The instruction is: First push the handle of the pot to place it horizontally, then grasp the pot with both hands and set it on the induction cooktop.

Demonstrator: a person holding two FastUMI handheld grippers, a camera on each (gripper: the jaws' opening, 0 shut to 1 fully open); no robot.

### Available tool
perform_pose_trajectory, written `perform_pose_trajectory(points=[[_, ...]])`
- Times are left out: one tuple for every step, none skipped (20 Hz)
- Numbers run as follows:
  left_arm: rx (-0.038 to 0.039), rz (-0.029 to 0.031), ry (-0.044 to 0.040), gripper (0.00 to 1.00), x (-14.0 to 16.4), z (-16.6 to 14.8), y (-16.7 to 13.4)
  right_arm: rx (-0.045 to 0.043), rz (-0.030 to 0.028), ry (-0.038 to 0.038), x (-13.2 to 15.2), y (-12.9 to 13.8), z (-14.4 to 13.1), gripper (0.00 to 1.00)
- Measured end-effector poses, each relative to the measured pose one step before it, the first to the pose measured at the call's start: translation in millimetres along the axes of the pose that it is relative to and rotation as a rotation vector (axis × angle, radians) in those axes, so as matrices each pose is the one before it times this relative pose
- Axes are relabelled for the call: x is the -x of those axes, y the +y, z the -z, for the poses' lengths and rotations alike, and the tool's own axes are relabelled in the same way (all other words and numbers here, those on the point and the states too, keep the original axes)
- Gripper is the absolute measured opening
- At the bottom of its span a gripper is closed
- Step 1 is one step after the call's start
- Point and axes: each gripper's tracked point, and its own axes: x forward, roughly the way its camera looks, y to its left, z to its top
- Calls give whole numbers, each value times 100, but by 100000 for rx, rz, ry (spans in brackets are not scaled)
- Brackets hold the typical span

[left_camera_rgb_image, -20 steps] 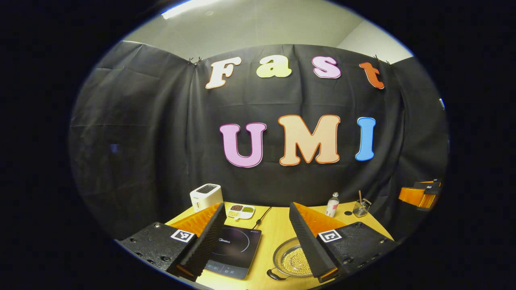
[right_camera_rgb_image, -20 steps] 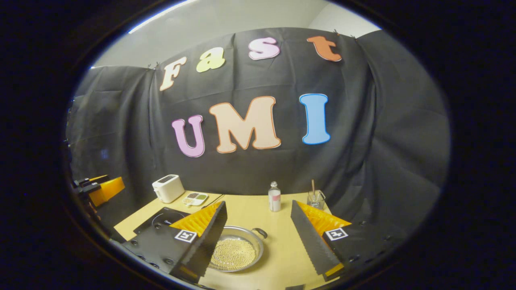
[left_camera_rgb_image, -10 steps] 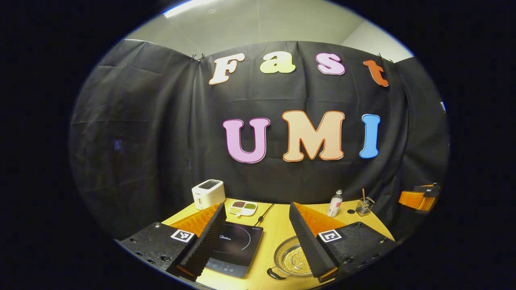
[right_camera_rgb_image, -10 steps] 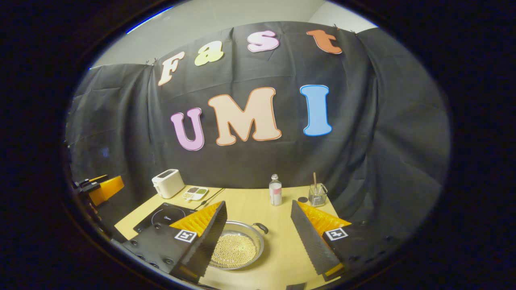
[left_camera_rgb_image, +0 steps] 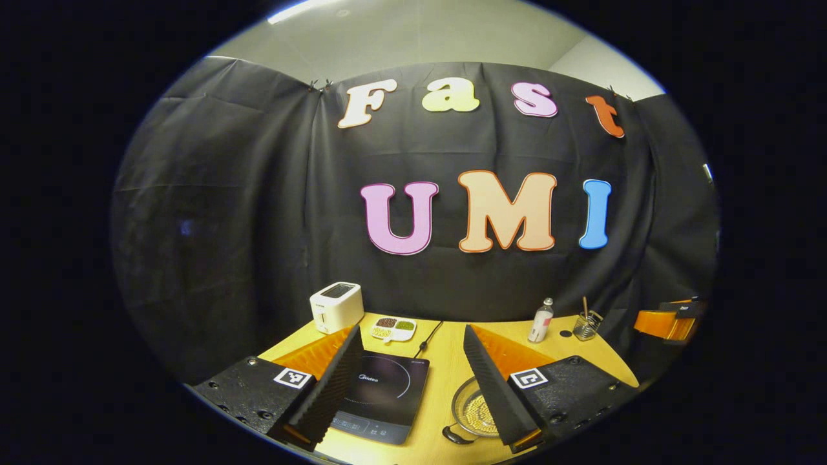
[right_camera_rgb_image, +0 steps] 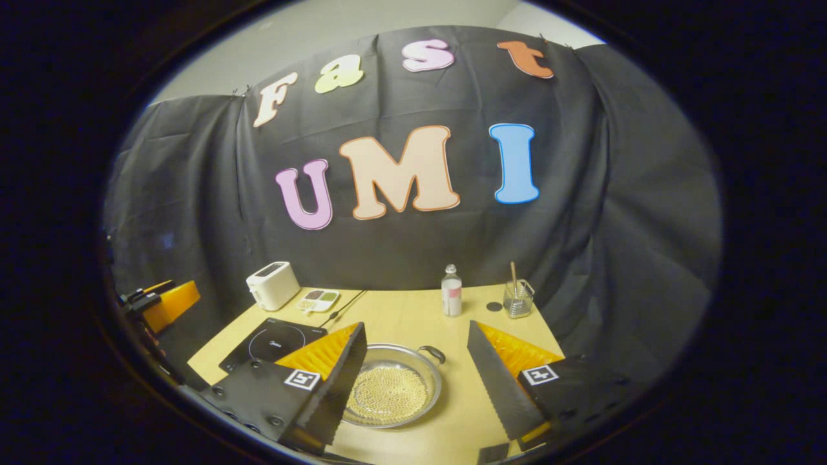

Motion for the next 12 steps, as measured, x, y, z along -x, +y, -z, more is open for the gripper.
perform_pose_trajectory(points=[[-17, 1033, 868, 96, -65, 228, 459, -370, 1093, 470, 51, 453, 233, 89], [-197, 776, 708, 98, -100, 164, 550, 89, 1165, 53, -232, 374, 284, 89], [-295, 766, 439, 99, -144, 102, 607, 123, 689, 245, 332, 612, 2, 89], [-438, 666, 197, 92, -148, 97, 454, 772, 817, 189, 134, 488, 403, 77], [-601, 542, 108, 93, -158, 11, 487, 1215, 1283, 275, 131, 338, 280, 66], [-529, 378, -102, 92, -120, -32, 525, 921, 967, 48, 155, 440, 301, 59], [-196, 362, -214, 92, -12, -19, 580, 659, 1963, -665, 146, 308, 83, 48], [82, 970, -35, 92, 55, 93, 485, -50, 1418, -1014, 110, 279, 33, 37], [-142, 965, -44, 96, -11, 33, 187, -698, 668, -466, 55, 645, 127, 25], [-545, 673, -36, 93, -5, 64, 322, -280, 1226, 151, 86, 432, 431, 13], [-621, 850, -148, 93, 29, 92, 438, -1288, -45, 176, 313, 494, 234, 0], [-396, 928, -89, 96, 11, 100, 372, -1220, 13, 587, -103, 679, 594, 3]])
